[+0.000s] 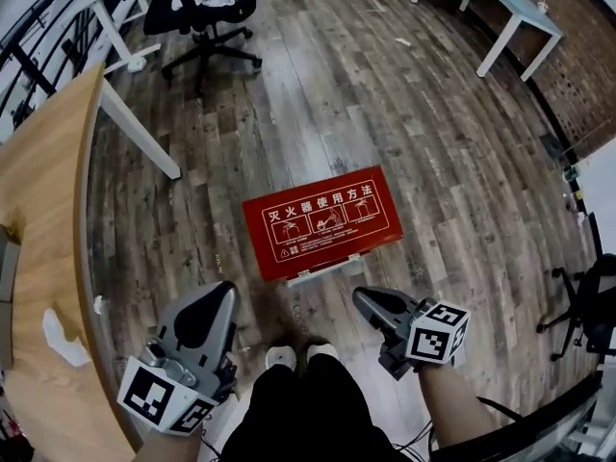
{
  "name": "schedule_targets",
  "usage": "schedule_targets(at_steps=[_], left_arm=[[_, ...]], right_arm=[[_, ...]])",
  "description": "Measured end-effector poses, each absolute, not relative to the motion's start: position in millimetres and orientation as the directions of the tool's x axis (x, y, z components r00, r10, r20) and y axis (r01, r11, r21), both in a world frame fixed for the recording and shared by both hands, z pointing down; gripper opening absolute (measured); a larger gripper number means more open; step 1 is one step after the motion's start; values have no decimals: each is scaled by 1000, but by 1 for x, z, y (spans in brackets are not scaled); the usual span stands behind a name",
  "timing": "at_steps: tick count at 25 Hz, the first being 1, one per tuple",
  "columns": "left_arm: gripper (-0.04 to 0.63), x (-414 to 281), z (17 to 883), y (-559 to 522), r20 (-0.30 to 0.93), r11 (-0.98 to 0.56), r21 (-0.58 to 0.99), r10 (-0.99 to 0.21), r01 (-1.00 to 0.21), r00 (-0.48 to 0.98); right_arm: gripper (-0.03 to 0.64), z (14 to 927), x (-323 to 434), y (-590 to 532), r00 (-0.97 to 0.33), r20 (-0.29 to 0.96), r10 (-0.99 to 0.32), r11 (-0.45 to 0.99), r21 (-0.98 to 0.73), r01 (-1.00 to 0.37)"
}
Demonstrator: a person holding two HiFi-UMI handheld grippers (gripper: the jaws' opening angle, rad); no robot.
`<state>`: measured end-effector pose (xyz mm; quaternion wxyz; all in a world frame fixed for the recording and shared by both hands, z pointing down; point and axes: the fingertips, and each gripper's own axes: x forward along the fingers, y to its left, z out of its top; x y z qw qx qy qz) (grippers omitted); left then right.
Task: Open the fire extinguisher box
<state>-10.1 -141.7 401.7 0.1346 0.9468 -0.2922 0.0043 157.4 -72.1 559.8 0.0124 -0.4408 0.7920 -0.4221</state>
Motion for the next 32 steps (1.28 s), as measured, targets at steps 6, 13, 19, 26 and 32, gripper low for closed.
schedule_targets(at_steps=[6, 13, 19, 26, 32], left_arm=[[6, 3, 472, -135, 68, -838, 193, -507, -510, 859], [6, -6, 578, -141, 93, -830, 192, -515, -523, 852], [6, -10, 624, -158, 93, -825, 169, -532, -540, 842], [6, -10, 634, -158, 85, -833, 172, -520, -526, 850], [6, -12, 631, -156, 76, -833, 160, -525, -530, 848]], right_arm=[[12, 656, 159, -87, -617, 295, -729, 245, -730, -638], [152, 727, 152, -111, -641, 181, -746, 315, -753, -578], [153, 718, 157, -138, -626, -28, -779, 426, -756, -497], [152, 720, 160, -145, -654, -78, -752, 465, -766, -444], [116, 705, 159, -141, -644, -132, -754, 505, -742, -440]])
